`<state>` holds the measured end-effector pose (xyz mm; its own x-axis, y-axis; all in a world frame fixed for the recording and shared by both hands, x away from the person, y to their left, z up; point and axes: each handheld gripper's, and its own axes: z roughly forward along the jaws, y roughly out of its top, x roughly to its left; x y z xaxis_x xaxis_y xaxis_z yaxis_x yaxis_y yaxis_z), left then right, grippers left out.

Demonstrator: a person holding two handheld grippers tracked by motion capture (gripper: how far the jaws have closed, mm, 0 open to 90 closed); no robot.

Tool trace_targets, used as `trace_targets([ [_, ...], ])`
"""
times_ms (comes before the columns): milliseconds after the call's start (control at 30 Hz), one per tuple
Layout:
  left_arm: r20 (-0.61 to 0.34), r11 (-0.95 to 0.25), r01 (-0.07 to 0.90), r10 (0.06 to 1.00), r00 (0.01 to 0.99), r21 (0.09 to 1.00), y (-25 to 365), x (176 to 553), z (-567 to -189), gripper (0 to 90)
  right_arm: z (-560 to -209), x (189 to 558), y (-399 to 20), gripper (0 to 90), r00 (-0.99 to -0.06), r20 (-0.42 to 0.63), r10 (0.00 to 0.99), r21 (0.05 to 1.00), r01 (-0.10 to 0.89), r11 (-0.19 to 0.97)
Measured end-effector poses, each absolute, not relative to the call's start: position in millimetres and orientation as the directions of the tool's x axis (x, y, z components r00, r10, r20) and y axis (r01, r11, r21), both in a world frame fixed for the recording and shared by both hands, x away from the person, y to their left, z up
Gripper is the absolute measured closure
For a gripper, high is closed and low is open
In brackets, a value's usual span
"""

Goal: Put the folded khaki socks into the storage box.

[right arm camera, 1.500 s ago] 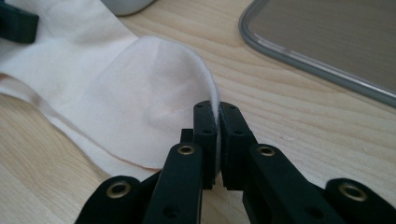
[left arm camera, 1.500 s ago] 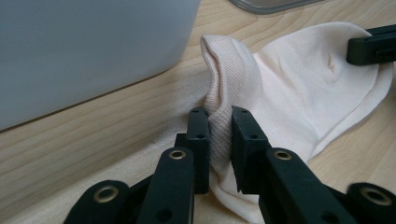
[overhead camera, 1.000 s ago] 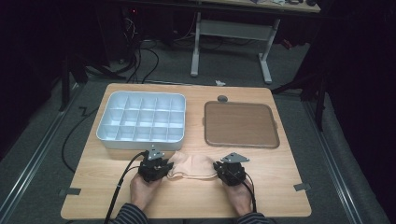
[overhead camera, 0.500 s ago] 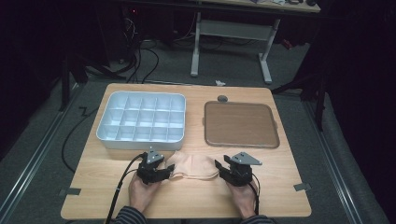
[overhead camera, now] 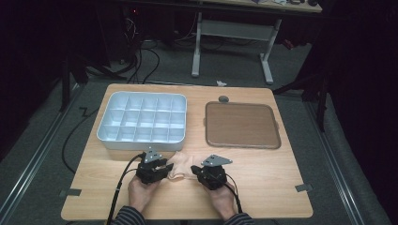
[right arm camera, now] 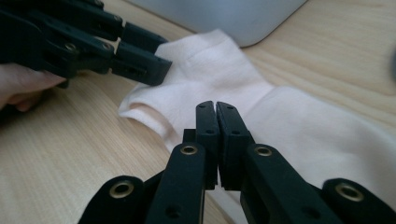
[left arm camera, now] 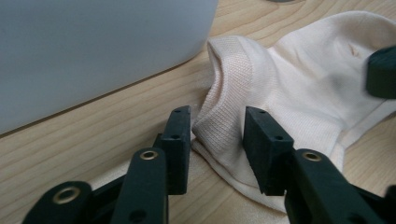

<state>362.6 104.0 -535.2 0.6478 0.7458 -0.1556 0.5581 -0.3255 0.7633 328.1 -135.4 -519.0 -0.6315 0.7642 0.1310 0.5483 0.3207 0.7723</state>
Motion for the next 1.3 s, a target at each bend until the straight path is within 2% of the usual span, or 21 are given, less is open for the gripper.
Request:
trace_targets([
  [533, -0.237, -0.286, 0.603, 0.731, 0.64, 0.745, 107, 364, -536, 79.4, -532, 329, -124, 88.7, -0.62, 0.122, 0.775, 0.757, 0.564, 0.331],
  [633, -0.262, -0.277, 0.609, 0.717, 0.646, 0.743, 111, 365, -533, 80.3, -533, 329, -121, 88.6, -0.629, 0.108, 0.77, 0.746, 0.563, 0.356],
  [867, -0.25, -0.299, 0.564, 0.671, 0.698, 0.77, 115, 361, -513, 80.4, -532, 327, -118, 88.5, -0.645, 0.061, 0.762, 0.744, 0.539, 0.396],
  [1300, -0.327, -0.233, 0.563, 0.617, 0.716, 0.793, 113, 363, -503, 80.7, -532, 329, -118, 88.9, -0.648, 0.071, 0.758, 0.738, 0.545, 0.397],
])
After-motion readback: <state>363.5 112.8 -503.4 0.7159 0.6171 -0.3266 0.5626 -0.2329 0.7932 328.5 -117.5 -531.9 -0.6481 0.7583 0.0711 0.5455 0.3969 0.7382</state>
